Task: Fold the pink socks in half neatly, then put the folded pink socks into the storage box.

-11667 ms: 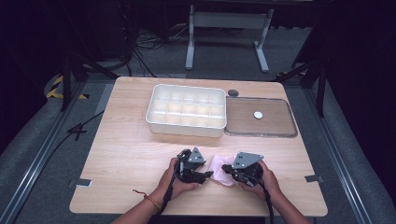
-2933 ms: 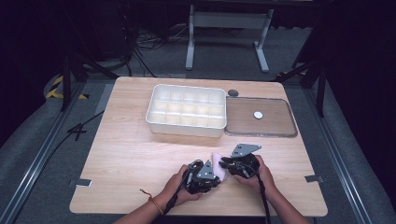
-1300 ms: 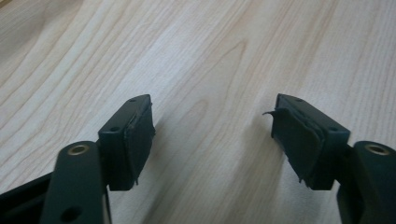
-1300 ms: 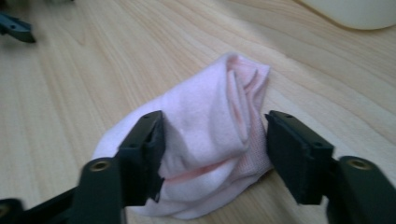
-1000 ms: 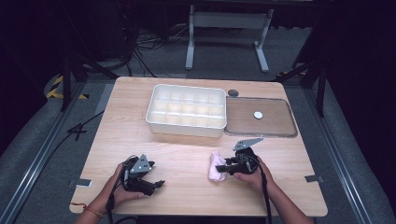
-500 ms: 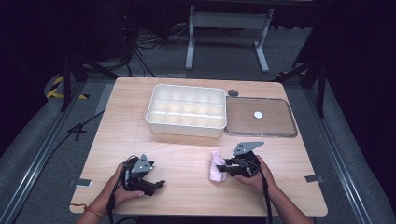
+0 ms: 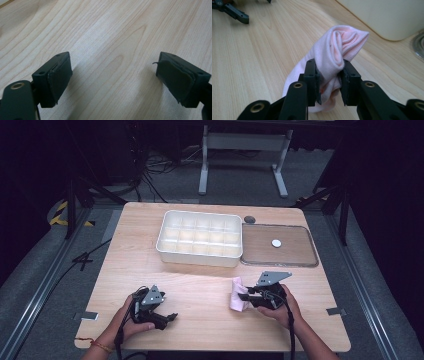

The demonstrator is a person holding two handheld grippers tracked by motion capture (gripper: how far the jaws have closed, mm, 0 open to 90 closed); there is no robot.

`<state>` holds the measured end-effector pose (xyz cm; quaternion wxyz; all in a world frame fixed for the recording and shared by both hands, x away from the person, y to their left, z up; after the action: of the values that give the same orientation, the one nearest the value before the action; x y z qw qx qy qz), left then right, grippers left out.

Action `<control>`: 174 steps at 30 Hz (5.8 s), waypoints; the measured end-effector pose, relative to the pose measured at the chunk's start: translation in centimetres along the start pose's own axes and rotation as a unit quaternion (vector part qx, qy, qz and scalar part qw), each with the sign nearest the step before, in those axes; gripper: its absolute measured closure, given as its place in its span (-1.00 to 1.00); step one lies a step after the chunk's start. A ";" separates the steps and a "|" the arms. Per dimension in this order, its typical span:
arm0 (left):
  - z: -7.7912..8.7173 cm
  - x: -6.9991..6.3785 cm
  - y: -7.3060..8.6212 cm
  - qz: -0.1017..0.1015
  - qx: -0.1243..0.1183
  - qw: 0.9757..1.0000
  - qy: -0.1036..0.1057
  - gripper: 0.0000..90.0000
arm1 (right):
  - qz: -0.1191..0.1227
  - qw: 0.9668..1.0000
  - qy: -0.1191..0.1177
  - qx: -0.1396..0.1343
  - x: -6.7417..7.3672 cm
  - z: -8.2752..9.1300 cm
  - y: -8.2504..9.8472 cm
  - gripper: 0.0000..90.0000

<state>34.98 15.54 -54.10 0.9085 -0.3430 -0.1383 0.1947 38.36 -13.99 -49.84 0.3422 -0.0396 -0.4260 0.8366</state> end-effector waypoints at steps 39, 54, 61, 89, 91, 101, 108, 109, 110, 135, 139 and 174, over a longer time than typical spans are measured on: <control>-0.2 0.2 -0.1 -0.003 0.002 1.000 0.002 -0.77 | 0.004 0.995 0.061 -0.081 -3.1 5.3 -2.5 0.58; -0.2 0.2 -0.1 -0.003 0.002 1.000 0.002 -0.77 | 0.020 0.993 0.074 -0.094 -3.0 5.9 -3.8 0.57; -0.2 0.2 -0.1 -0.003 0.002 1.000 0.002 -0.77 | 0.029 0.991 0.081 -0.104 -3.1 6.3 -5.1 0.57; -0.2 0.2 -0.1 -0.002 0.001 1.000 0.002 -0.77 | 0.062 0.987 0.103 -0.103 -4.2 5.5 -11.3 0.57; -0.2 0.2 -0.1 -0.002 0.001 1.000 0.002 -0.77 | 0.066 0.987 0.104 -0.099 -4.4 5.1 -11.7 0.57; -0.2 0.2 -0.1 -0.003 0.002 1.000 0.002 -0.77 | 0.068 0.988 0.108 -0.085 -5.6 3.4 -13.1 0.57; -0.2 0.2 -0.1 -0.003 0.002 1.000 0.002 -0.77 | 0.076 0.987 0.117 -0.075 -5.8 2.6 -14.0 0.57; -0.2 0.2 -0.1 -0.002 0.002 1.000 0.002 -0.77 | 0.078 0.987 0.117 -0.074 -5.8 2.5 -14.2 0.57; -0.2 0.2 -0.1 -0.002 0.001 1.000 0.002 -0.77 | 0.078 0.987 0.118 -0.072 -5.9 2.3 -14.3 0.57; -0.2 0.2 -0.1 -0.003 0.002 1.000 0.002 -0.77 | 0.097 0.984 0.148 -0.012 -7.6 -2.3 -14.7 0.57; -0.2 0.2 -0.1 -0.003 0.002 1.000 0.003 -0.77 | 0.102 0.983 0.153 0.000 -7.8 -3.0 -14.5 0.57; -0.2 0.2 -0.1 0.000 0.000 1.000 0.002 -0.77 | 0.102 0.982 0.124 0.105 -8.8 -6.0 -12.2 0.54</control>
<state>35.23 15.40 -54.18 0.9089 -0.3434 -0.1364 0.1936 53.80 -10.31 -46.54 0.3077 -0.1495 -0.2838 0.8958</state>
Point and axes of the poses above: each handheld gripper's, and its own axes: z roughly backward along the jaws, y roughly out of its underside, x roughly to its left, the point moved 8 cm from there along -z, roughly forward along the jaws, and after that the axes turned 11 degrees about -z, right-handed, at the moved point
